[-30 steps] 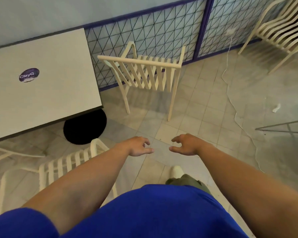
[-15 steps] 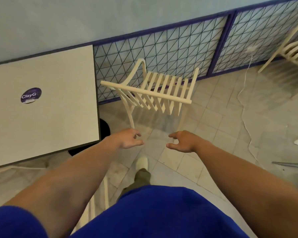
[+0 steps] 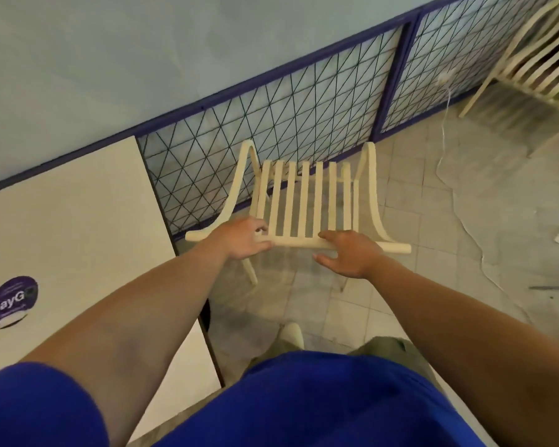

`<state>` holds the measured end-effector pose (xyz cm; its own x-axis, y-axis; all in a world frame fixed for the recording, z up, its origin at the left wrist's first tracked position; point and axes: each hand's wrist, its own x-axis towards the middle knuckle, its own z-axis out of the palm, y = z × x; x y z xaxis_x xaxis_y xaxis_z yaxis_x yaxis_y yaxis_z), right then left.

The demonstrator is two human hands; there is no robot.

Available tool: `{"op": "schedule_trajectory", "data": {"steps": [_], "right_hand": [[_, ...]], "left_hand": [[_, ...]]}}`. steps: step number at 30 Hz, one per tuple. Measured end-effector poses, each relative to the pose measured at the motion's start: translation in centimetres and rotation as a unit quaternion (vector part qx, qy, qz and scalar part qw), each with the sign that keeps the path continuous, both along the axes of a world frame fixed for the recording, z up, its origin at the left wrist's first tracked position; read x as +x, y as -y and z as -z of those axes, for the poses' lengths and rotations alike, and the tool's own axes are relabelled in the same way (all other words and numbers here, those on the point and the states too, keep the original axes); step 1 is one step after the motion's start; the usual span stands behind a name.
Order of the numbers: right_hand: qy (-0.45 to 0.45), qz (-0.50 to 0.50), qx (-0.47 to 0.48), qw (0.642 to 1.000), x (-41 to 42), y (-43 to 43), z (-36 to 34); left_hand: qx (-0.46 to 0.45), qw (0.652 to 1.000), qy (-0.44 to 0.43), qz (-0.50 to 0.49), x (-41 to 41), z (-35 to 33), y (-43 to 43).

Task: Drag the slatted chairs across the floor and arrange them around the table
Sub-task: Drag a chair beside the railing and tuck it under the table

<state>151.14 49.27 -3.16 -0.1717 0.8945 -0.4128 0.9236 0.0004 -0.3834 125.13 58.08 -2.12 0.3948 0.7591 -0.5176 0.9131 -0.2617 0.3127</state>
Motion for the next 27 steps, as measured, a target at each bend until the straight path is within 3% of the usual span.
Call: {"op": "schedule_trajectory", "data": {"steps": [9,20,27], "right_hand": [[0.067,-0.012,-0.119,0.991,-0.1,-4.0,2.9],[0.099,-0.035,-0.179,0.978,1.7,-6.3,5.4],[0.088,-0.042,-0.189,0.977,2.0,-6.5,6.2]], "left_hand": [[-0.115,0.987,-0.086,0.072,-1.5,4.7,-4.3],[-0.165,0.975,-0.110,0.104,-0.6,7.7,-6.2],[-0.147,0.971,-0.143,0.118,0.0,7.4,-6.0]]}}
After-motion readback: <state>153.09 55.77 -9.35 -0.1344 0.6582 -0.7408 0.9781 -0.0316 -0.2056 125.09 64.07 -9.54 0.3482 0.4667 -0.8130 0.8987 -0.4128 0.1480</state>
